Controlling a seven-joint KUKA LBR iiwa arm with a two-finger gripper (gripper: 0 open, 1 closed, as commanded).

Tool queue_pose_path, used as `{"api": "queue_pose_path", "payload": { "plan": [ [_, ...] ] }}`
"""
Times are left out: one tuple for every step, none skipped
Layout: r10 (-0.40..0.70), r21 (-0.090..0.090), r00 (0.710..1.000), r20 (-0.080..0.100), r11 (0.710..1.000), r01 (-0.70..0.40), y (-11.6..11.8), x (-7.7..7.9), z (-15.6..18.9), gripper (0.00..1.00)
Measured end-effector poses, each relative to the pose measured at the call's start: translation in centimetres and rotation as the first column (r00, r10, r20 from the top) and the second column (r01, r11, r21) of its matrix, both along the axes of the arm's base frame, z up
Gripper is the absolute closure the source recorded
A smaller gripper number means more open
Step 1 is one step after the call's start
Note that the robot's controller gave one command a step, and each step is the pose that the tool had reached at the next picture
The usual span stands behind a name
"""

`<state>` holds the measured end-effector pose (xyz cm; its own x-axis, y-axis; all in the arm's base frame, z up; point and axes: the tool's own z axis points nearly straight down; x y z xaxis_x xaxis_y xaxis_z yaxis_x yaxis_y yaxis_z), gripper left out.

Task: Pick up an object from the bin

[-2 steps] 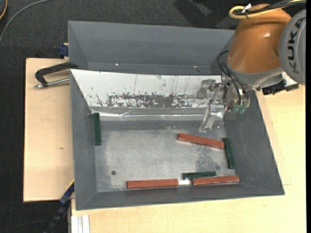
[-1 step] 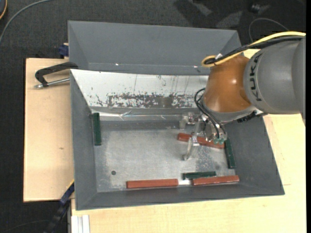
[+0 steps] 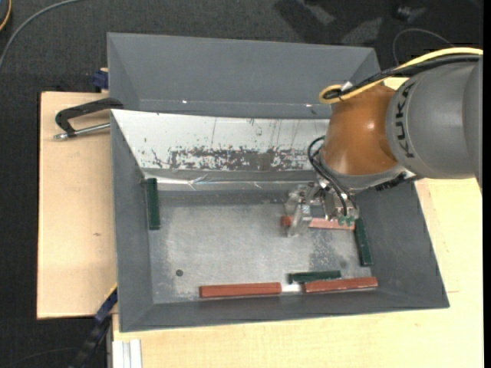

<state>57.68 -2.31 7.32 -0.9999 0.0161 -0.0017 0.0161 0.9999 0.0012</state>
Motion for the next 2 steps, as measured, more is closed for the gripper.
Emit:
{"api": "queue_pose_path", "payload": {
  "plan": [
    [0.144,0.0,0.99,0.006,0.99,-0.144,4.5,-1.4,4.7,1.0],
    [0.132,-0.002,0.991,0.014,0.991,-0.132,3.7,-1.5,14.7,1.0]
  ]
}}
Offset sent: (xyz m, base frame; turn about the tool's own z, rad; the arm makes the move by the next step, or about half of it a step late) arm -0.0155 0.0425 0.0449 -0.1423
